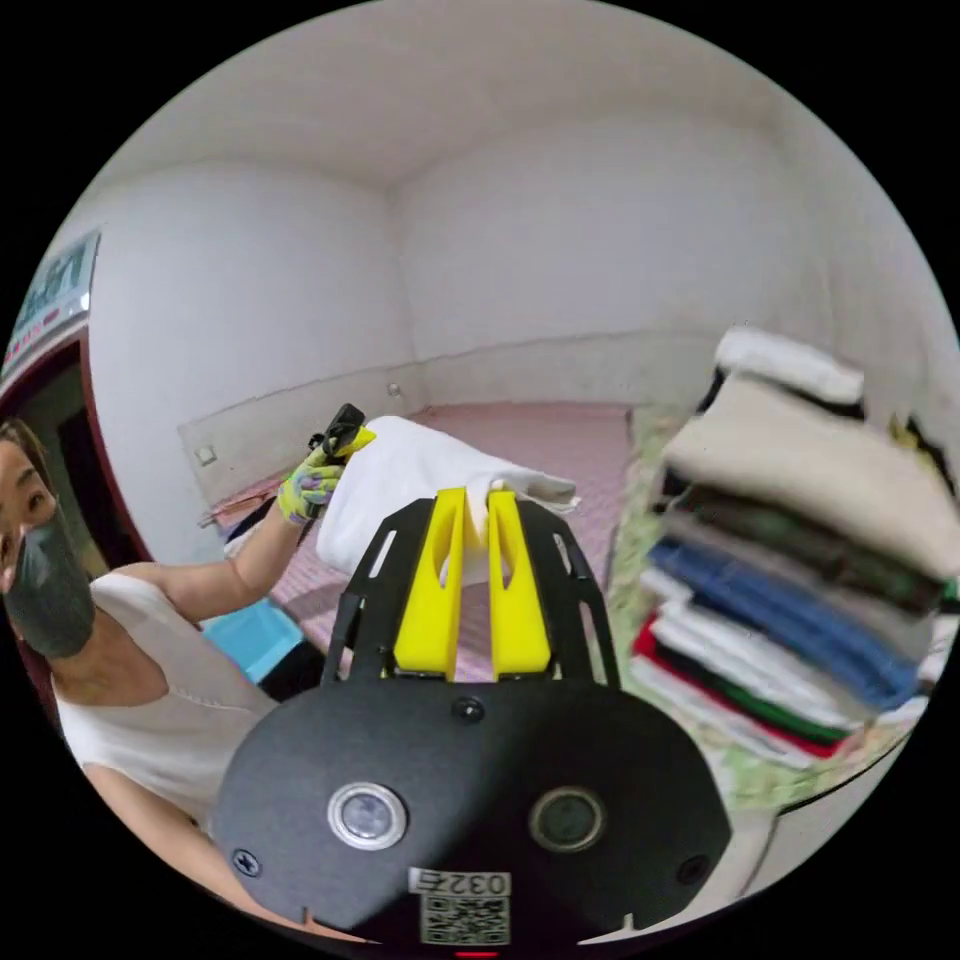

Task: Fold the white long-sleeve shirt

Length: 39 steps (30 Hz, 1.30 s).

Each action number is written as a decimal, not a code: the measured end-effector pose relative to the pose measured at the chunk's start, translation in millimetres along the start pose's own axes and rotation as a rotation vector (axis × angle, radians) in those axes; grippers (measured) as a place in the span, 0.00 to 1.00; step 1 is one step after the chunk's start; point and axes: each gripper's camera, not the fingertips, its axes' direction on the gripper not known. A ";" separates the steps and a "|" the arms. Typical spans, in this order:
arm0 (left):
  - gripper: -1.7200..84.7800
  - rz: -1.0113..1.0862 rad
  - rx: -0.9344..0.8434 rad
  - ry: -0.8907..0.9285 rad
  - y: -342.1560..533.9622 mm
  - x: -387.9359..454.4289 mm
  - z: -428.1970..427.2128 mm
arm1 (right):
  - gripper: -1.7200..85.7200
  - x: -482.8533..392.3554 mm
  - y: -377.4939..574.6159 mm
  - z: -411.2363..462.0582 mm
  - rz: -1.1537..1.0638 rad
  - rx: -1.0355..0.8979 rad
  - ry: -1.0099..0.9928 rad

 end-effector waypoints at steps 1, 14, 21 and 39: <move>0.05 0.064 -0.008 0.012 -43.4 21.4 24.8 | 0.07 2.5 -21.9 -39.6 -0.036 0.046 0.068; 0.05 -0.012 -0.079 -0.012 -235.8 -31.0 305.4 | 0.07 200.5 -0.2 -248.8 0.433 0.202 0.306; 0.06 -0.119 -0.075 0.013 -215.6 -48.0 331.6 | 0.07 213.6 24.2 -269.8 0.418 0.193 0.252; 0.21 0.795 -0.549 -0.707 -28.8 178.5 526.9 | 0.07 218.9 29.7 -307.1 0.597 0.222 0.160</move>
